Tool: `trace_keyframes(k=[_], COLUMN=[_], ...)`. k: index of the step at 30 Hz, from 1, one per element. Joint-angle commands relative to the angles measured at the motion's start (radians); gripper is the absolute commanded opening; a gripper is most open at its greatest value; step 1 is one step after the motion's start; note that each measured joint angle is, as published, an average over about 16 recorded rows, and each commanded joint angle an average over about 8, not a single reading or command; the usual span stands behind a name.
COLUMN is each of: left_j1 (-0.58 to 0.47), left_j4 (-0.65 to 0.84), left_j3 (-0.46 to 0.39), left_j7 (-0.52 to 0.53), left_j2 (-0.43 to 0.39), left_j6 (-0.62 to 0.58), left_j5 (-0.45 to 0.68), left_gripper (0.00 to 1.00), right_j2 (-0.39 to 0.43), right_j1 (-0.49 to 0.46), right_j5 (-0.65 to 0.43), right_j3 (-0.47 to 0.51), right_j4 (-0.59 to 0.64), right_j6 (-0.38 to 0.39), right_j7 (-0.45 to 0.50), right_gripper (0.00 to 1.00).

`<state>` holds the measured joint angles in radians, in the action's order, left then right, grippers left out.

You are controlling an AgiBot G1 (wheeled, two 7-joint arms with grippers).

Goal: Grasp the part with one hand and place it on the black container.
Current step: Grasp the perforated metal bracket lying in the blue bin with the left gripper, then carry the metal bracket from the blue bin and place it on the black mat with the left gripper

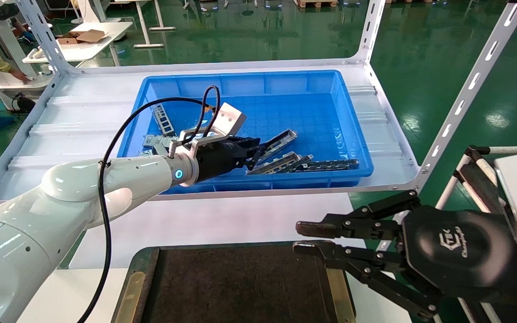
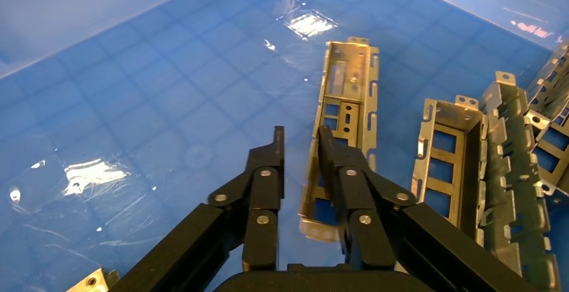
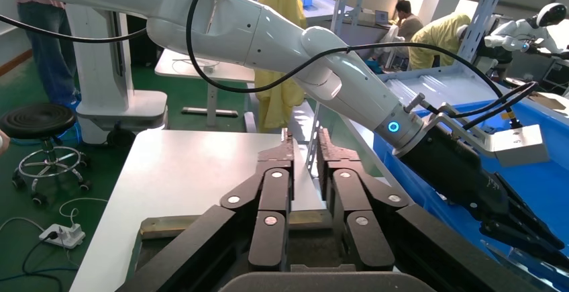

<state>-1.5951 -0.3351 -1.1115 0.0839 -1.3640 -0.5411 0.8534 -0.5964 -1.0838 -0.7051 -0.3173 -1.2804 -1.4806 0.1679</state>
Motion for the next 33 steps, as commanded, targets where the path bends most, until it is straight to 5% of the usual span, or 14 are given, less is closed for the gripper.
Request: trace_keyframes(k=[1, 24, 33], left_j1=[-0.001, -0.079, -0.102], left_j4=[0.004, 0.027, 0.005], left_j3=[-0.006, 0.027, 0.065], left_j7=[-0.003, -0.132, -0.212], left_j2=[0.000, 0.008, 0.064], left_j6=[0.000, -0.025, -0.257], left_j5=[-0.010, -0.166, -0.233], left_gripper=[0.00, 0.00, 0.00], right_j2=[0.000, 0.000, 0.000], right_j1=[0.000, 0.000, 0.000], right_j5=[0.000, 0.001, 0.001], right_j3=[0.000, -0.001, -0.001], right_j4=[0.000, 0.000, 0.000], right_j6=[0.000, 0.000, 0.001], right_j7=[0.000, 0.000, -0.001], right_gripper=[0.00, 0.00, 0.00])
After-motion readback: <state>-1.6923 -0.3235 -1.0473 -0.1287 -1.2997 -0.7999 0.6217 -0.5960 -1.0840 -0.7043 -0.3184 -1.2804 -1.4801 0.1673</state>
